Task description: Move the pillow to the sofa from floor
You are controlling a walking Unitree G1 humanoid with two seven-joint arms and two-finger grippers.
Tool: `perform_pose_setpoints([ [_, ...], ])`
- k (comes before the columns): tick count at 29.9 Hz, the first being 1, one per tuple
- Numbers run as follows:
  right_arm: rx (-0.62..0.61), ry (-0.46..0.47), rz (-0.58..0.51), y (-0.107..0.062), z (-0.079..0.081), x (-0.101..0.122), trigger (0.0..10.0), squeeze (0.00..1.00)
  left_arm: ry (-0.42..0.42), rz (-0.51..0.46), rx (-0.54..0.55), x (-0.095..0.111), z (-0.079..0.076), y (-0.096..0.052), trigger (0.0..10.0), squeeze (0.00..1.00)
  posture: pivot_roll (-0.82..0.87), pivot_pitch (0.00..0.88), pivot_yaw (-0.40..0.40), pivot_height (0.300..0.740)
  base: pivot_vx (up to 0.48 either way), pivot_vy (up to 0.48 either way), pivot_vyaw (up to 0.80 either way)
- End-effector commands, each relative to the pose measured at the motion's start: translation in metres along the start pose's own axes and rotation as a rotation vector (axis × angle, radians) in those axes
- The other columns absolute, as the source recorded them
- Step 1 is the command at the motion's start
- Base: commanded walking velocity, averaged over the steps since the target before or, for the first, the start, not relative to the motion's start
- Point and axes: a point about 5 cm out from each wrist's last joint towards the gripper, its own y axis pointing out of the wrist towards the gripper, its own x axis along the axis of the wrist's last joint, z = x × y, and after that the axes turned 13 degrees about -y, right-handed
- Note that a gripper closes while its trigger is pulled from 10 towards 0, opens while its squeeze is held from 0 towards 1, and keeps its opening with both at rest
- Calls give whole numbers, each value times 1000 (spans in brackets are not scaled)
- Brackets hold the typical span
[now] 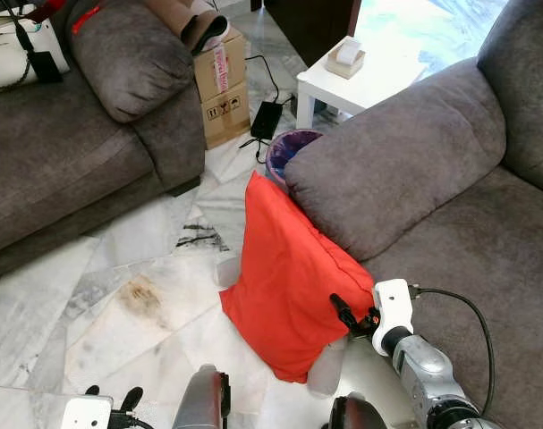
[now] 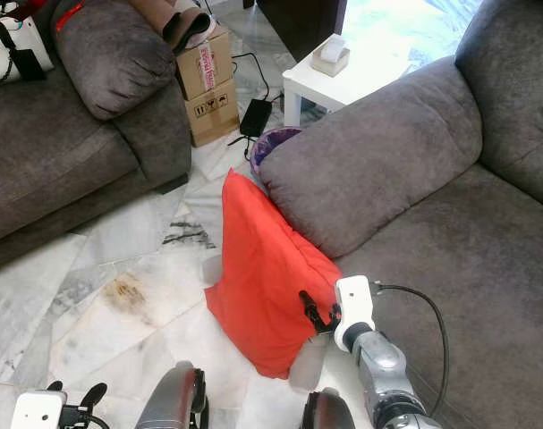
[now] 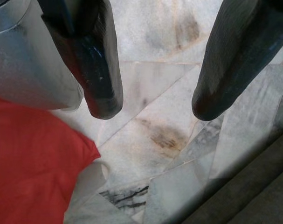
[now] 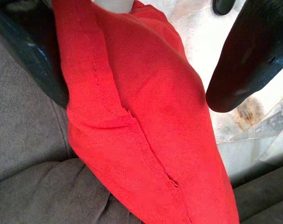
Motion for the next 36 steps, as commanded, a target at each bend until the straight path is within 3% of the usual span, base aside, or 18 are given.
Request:
perform_pose_setpoints([
  [1,6,-6,56,2,17,-10,10000,0,29,58,8,-9,5,-12,10000,0,336,379,55,645,0,0,0],
  [6,-14,-60,98,7,35,-12,10000,0,57,64,-7,-8,6,-20,10000,0,342,383,56,645,0,0,0],
  [15,-70,-56,113,7,31,-12,10000,0,66,62,-2,-7,5,-20,10000,0,345,389,56,645,0,0,0],
  [16,-86,-47,108,7,30,-12,4353,0,68,59,-1,-6,5,-19,10000,0,346,389,56,645,0,0,0],
  [17,-86,-47,108,7,30,-12,4353,0,68,59,-1,-6,5,-19,10000,0,346,389,56,645,0,0,0],
  [18,-101,-43,104,7,29,-11,0,0,70,56,-1,-5,5,-19,10000,0,346,389,56,645,0,0,0],
  [36,-189,59,66,7,23,-8,0,0,67,40,0,-3,5,-15,10000,0,345,393,62,645,0,0,0],
])
